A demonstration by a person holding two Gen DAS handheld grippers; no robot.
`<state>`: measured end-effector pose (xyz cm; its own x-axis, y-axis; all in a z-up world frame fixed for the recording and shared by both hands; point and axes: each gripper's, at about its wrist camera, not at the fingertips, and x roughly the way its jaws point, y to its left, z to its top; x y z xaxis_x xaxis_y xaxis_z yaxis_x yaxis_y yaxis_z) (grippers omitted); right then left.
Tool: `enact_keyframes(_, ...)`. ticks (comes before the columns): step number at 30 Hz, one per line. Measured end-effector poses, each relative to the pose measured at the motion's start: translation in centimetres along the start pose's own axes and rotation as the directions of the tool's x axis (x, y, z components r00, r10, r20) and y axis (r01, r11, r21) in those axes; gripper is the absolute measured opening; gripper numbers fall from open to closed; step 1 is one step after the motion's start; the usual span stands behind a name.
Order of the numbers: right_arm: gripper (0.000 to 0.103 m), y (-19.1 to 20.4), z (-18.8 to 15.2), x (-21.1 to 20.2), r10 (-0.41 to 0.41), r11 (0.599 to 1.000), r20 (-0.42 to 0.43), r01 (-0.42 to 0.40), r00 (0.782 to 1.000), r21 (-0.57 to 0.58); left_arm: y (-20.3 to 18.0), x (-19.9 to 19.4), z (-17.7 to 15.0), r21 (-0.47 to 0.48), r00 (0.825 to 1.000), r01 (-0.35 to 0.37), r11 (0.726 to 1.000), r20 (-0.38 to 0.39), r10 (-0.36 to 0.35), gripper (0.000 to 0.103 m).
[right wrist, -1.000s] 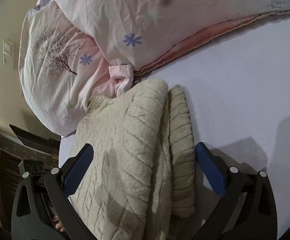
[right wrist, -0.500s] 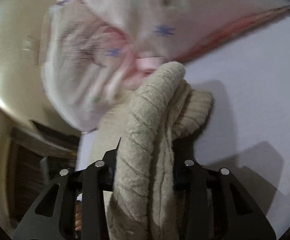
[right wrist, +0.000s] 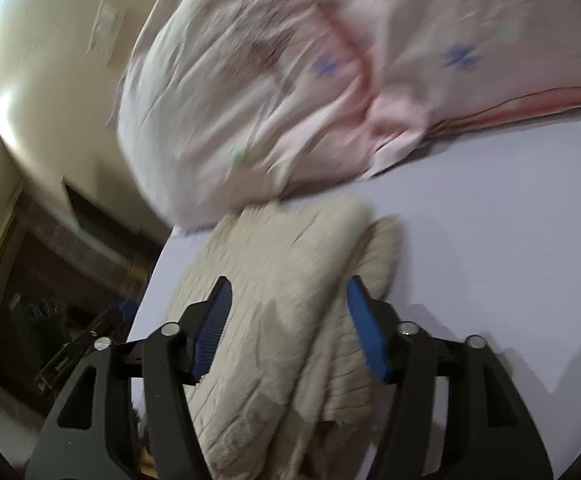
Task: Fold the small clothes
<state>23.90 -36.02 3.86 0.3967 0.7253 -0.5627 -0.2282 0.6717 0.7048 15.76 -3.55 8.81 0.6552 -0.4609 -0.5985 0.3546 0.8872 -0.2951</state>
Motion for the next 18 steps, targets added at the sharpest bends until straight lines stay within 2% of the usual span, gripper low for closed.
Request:
enact_keyframes(1,0.017,0.1,-0.2,0.6,-0.057,0.998,-0.013,0.056,0.998,-0.02,-0.7,0.7,-0.3,0.025,1.0,0.012,1.0,-0.026,-0.012,0.058)
enact_keyframes(2,0.016,-0.1,-0.1,1.0,-0.093,0.995,0.002,0.093,0.996,-0.018,-1.5,2.2,-1.0,0.052,0.997,0.013,0.999,-0.077,-0.009,0.058)
enact_keyframes(4,0.014,-0.7,0.1,1.0,-0.102,0.995,0.029,0.102,0.994,0.018,-1.9,4.1,-1.9,0.07,0.992,-0.007,0.998,-0.128,0.015,0.058)
enact_keyframes(7,0.015,-1.0,0.0,1.2,-0.134,0.991,0.049,0.134,0.99,0.007,-2.7,4.5,-2.4,0.111,0.995,-0.04,0.993,-0.091,0.05,0.058)
enact_keyframes(9,0.019,-0.6,-0.4,0.9,-0.167,0.985,0.056,0.168,0.984,-0.024,-2.3,3.5,-2.3,0.074,0.995,-0.028,0.997,-0.09,0.035,0.058)
enact_keyframes(11,0.032,1.5,-1.1,-0.9,-0.241,0.966,0.115,0.25,0.964,-0.064,-1.8,1.7,-2.7,0.043,0.996,-0.02,0.999,-0.087,0.024,0.061)
enact_keyframes(12,0.05,2.4,-1.5,-1.9,-0.271,0.955,0.152,0.285,0.951,-0.079,-1.5,0.5,-3.2,0.042,0.995,-0.037,0.998,-0.087,0.041,0.067)
enact_keyframes(13,0.082,3.7,-2.4,-3.5,-0.292,0.943,0.2,0.316,0.935,-0.103,-1.2,-0.3,-3.8,0.045,0.993,-0.071,0.996,-0.087,0.075,0.083)
enact_keyframes(14,0.096,4.2,-3.0,-4.4,-0.295,0.939,0.22,0.325,0.93,-0.114,-1.0,-1.0,-4.4,0.051,0.989,-0.116,0.992,-0.087,0.12,0.092)
enact_keyframes(15,0.101,5.4,-4.5,-6.0,-0.286,0.935,0.249,0.326,0.925,-0.141,-0.9,-1.5,-5.2,0.062,0.982,-0.164,0.985,-0.086,0.169,0.092)
enact_keyframes(16,0.101,5.9,-5.1,-6.9,-0.29,0.93,0.259,0.335,0.921,-0.153,-0.7,-1.9,-5.9,0.069,0.975,-0.194,0.979,-0.094,0.2,0.092)
enact_keyframes(17,0.101,6.6,-6.2,-7.6,-0.316,0.916,0.269,0.367,0.91,-0.163,-0.5,-2.1,-6.6,0.072,0.97,-0.208,0.975,-0.112,0.215,0.092)
enact_keyframes(18,0.101,7.4,-7.4,-8.1,-0.377,0.887,0.271,0.429,0.886,-0.169,-0.3,-2.2,-7.2,0.072,0.967,-0.208,0.976,-0.134,0.216,0.092)
